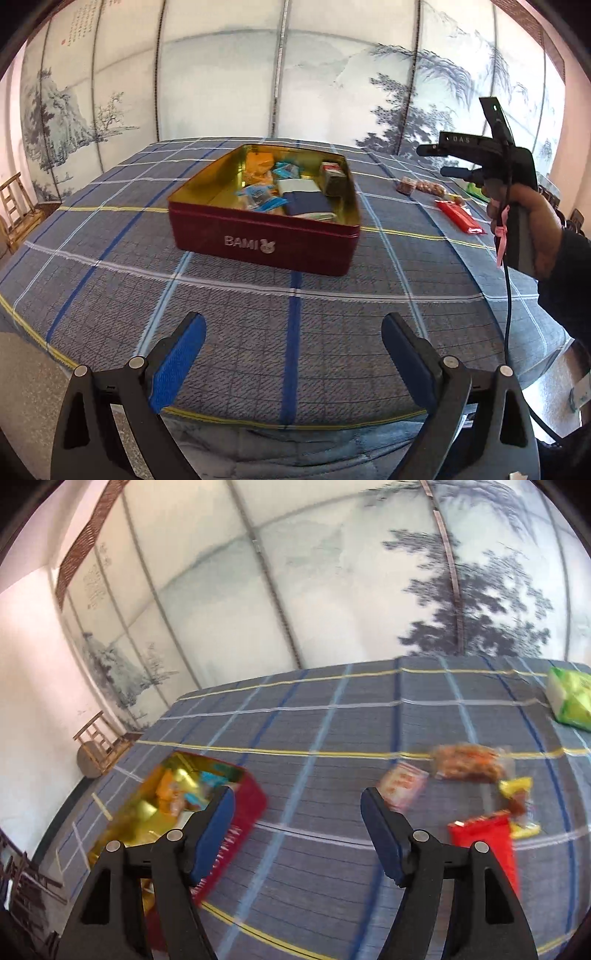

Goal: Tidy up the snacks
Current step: 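Move the left tool to the small white-and-red printed box, then close the left tool on the white-and-red box and lift it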

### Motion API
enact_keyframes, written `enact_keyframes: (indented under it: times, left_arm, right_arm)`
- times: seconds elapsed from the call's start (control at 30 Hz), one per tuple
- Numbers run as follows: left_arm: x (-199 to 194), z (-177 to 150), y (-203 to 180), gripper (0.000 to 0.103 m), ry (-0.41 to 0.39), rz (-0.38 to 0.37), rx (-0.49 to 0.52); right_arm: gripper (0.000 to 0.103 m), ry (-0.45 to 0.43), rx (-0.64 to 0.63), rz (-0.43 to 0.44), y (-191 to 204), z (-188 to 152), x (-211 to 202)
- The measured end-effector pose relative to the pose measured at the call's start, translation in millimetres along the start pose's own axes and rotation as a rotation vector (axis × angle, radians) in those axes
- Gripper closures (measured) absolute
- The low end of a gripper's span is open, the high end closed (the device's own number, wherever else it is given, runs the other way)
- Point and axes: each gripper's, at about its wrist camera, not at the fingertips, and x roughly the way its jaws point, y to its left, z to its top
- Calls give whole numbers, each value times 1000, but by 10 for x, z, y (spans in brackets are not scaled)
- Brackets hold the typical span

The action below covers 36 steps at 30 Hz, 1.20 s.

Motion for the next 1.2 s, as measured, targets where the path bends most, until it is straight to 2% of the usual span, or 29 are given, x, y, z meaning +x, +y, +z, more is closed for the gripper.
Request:
enact_keyframes:
  times: [0.2, 0.37, 0.53, 0.67, 0.73, 0.9, 1.0, 1.07, 1.1, 1.2]
  left_arm:
    - [156, 374, -533, 9, -12, -92, 140]
    - [521, 873, -984, 10, -16, -171, 186]
    - [1014, 1439, -1480, 16, 4, -240, 212]
    - [1518, 1771, -1838, 18, 32, -209, 251]
    - [1773, 1842, -1966, 18, 62, -208, 275]
    - [2366, 1886, -2120, 18, 137, -145, 310]
    - [2611, 1933, -2134, 26, 170, -131, 285]
    - [2749, 1947, -2124, 61, 207, -118, 271]
    - [2814, 1941, -2107, 64, 231, -92, 265]
    - [2926, 1941, -2060, 71, 262, -117, 244]
  right_arm:
    - [32, -16, 144, -164, -1247, -251, -388]
    - [31, -54, 267, -167, -1899, -438, -705]
    - [29, -76, 353, -55, -2073, -521, -758]
    - [29, -66, 426, -26, -2184, -593, -740]
    - [29, -70, 430, -5, -2198, -600, -747]
    - [27, -90, 432, 6, -2203, -610, -787]
    - [27, -101, 432, 17, -2201, -610, -802]
    - [26, -97, 427, 22, -2194, -612, -796]
    - [26, -95, 425, 25, -2190, -611, -792]
    - [26, -100, 424, 30, -2190, -606, -794]
